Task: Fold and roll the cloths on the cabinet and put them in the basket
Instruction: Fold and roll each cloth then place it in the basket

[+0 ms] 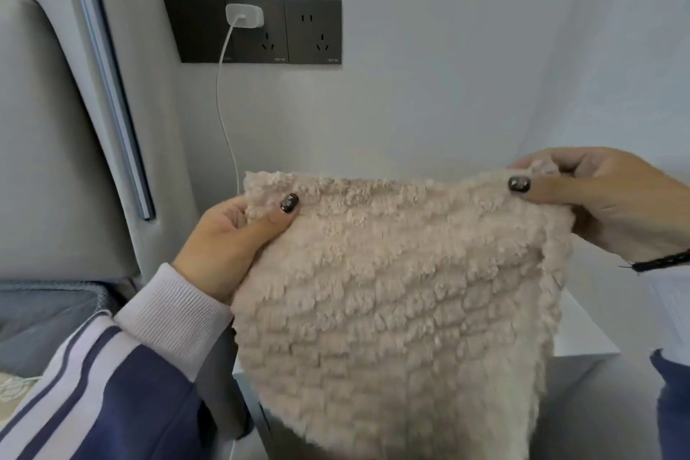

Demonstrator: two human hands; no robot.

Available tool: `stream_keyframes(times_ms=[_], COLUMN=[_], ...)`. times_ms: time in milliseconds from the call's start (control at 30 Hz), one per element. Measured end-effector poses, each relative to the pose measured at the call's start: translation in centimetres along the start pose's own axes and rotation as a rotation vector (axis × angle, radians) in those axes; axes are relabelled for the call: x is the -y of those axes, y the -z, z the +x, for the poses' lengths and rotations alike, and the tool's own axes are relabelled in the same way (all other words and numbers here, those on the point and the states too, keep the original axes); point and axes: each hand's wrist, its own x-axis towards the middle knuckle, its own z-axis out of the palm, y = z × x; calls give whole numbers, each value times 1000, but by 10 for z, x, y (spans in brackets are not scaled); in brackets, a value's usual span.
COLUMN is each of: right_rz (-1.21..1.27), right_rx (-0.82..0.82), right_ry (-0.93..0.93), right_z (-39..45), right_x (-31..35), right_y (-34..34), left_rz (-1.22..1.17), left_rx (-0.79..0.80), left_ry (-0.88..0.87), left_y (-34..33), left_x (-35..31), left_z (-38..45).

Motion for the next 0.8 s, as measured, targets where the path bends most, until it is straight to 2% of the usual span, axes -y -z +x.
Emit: stream_keyframes(times_ms=[100, 167, 233, 300, 333, 400, 433, 500, 567, 667, 733, 800], right_rz=[-458, -604, -516, -226, -92, 55, 107, 193, 226, 40, -191, -336], right_rx=[-65, -233, -408, -534, -540, -459, -409, -346, -286, -152, 23, 188], right_ry=[-157, -112, 48, 287, 418, 625, 676, 677, 632, 464, 221, 4], right_z=[3, 11, 18, 19, 19, 16, 13, 8, 4, -4, -14, -25], right_x=[-10, -22, -32, -28, -23, -14, -12, -11, -17, -28, -39, -54], right_y=[-1, -9, -18, -25, -26, -24, -22, -19, -12, 7, 21, 29], left_rz=[406, 580, 578, 406, 262, 53, 37, 90, 133, 207, 304, 389], left_rx=[1, -89, -242, -331, -320, -211, -158, -119, -107, 28, 131, 162], left_ry=[-3, -36, -140, -345, -454, -623, -690, -760, -732, -611, -500, -406], left_y=[2, 1, -5, -16, -22, -24, -22, -14, -8, 0, 7, 11], left_x=[9, 16, 18, 8, 0, -15, -19, -19, -10, 5, 10, 13], left_z=[9, 16, 24, 28, 28, 26, 25, 23, 18, 2, -9, -20])
